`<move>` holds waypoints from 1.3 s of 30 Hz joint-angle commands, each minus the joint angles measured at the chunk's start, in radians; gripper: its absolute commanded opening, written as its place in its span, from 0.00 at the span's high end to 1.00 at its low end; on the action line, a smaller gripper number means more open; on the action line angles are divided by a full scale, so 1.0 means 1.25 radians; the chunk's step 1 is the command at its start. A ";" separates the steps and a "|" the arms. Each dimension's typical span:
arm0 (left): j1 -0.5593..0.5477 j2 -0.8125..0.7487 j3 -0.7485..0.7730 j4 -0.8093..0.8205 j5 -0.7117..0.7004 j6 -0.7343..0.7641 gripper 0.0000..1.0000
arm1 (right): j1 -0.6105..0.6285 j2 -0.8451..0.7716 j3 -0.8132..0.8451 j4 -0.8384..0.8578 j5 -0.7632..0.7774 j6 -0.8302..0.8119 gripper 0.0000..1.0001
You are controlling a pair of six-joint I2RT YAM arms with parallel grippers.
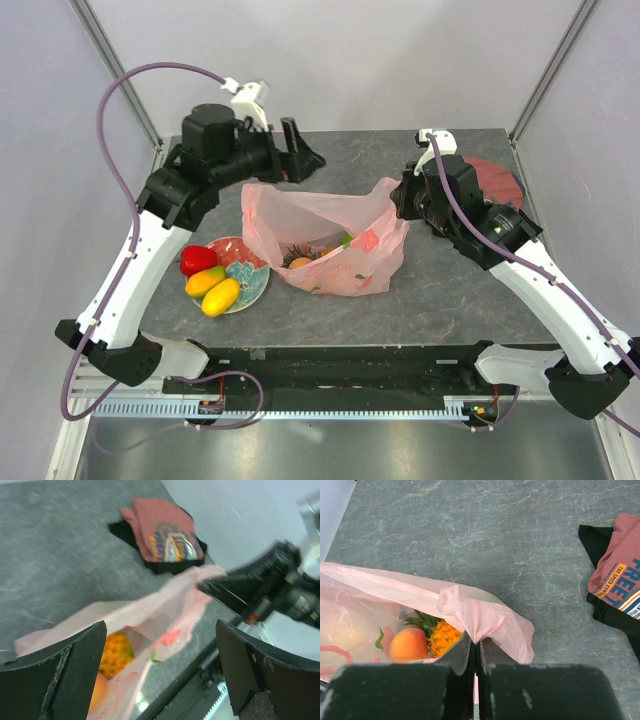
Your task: Place the fruits into the plastic bag
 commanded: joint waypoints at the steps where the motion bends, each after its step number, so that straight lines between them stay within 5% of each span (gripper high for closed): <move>1: 0.147 -0.020 0.022 0.005 -0.033 -0.008 0.04 | -0.002 -0.022 0.006 0.021 0.015 0.012 1.00; 9: 0.384 -0.096 -0.016 -0.093 -0.186 0.055 0.03 | -0.002 -0.023 0.011 0.018 0.020 0.010 1.00; 17: 0.625 -0.204 -0.352 -0.055 -0.234 0.028 0.01 | -0.002 -0.034 -0.007 0.020 0.025 0.015 1.00; 30: 0.765 -0.188 -0.571 -0.005 -0.189 0.120 0.02 | -0.002 -0.051 -0.033 0.039 0.024 0.008 1.00; 39: 0.826 -0.100 -0.604 0.019 -0.027 0.229 0.13 | -0.004 -0.057 -0.049 0.048 0.026 0.007 1.00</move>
